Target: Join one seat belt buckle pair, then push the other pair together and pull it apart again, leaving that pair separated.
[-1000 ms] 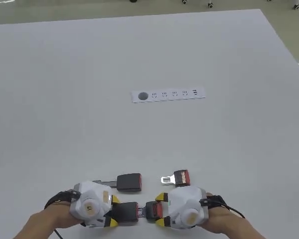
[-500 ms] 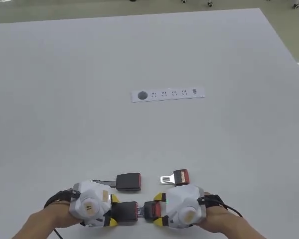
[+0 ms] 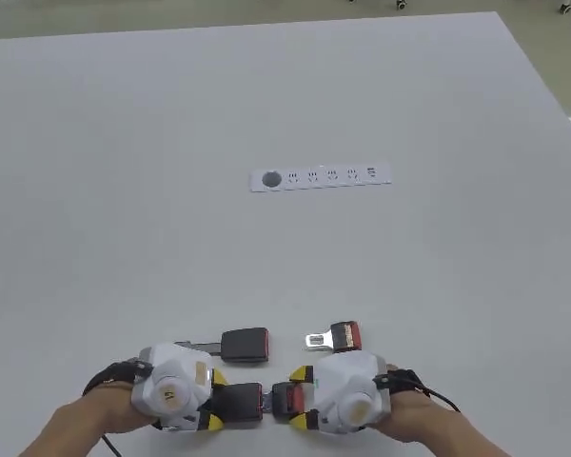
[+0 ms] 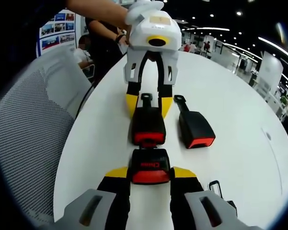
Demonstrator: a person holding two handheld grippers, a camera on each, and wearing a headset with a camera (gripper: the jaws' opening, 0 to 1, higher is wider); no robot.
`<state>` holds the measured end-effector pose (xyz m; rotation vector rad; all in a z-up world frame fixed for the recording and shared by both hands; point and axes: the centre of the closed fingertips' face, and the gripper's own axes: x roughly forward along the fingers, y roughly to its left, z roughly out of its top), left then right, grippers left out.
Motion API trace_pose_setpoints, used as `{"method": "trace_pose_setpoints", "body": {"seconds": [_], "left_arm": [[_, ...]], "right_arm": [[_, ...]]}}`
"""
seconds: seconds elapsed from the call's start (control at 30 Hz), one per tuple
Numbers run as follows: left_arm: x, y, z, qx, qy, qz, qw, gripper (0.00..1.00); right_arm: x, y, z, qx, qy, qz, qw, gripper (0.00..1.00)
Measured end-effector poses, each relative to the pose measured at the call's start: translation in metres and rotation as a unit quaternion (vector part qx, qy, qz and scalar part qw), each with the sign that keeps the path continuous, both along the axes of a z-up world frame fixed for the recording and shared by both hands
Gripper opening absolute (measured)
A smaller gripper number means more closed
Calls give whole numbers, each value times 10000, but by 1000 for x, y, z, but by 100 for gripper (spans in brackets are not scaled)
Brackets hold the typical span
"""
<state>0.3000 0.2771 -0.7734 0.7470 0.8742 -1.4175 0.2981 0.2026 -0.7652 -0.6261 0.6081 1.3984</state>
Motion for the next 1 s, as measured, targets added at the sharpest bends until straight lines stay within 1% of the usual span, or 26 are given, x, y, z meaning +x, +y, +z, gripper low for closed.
{"method": "trace_pose_setpoints", "body": {"seconds": [0.1, 0.27, 0.3, 0.33, 0.37, 0.57, 0.77, 0.87, 0.9, 1.0], "left_arm": [[-1, -2, 0, 45, -4, -23, 10000, 29], [0, -3, 1, -1, 1, 5, 10000, 29], [0, -2, 1, 17, -14, -42, 10000, 29], [0, -1, 1, 43, 15, -11, 10000, 29], [1, 0, 0, 43, 9, -23, 10000, 29], [1, 1, 0, 66, -13, -4, 10000, 29], [2, 3, 0, 53, -9, -26, 10000, 29], [1, 4, 0, -27, 2, 15, 10000, 30], [1, 2, 0, -61, -1, 45, 10000, 30], [2, 2, 0, -51, 25, 216, 9997, 30]], "right_arm": [[1, 0, -1, -57, 14, 20, 10000, 27], [1, 1, -4, -32, 44, -85, 9999, 26], [3, 5, -3, 0, -80, 20, 10000, 26], [0, 5, -2, -21, 17, -72, 10000, 26], [-2, 5, 1, -16, -6, -76, 10000, 26], [-9, 5, 11, -12, -2, -70, 10000, 27], [-12, 1, 15, -5, -65, 0, 10000, 27], [-10, -2, 12, 53, -110, 72, 9999, 27], [-9, -2, 11, 71, -118, 85, 9999, 27], [-7, -2, 7, 7, -88, 39, 10000, 27]]}}
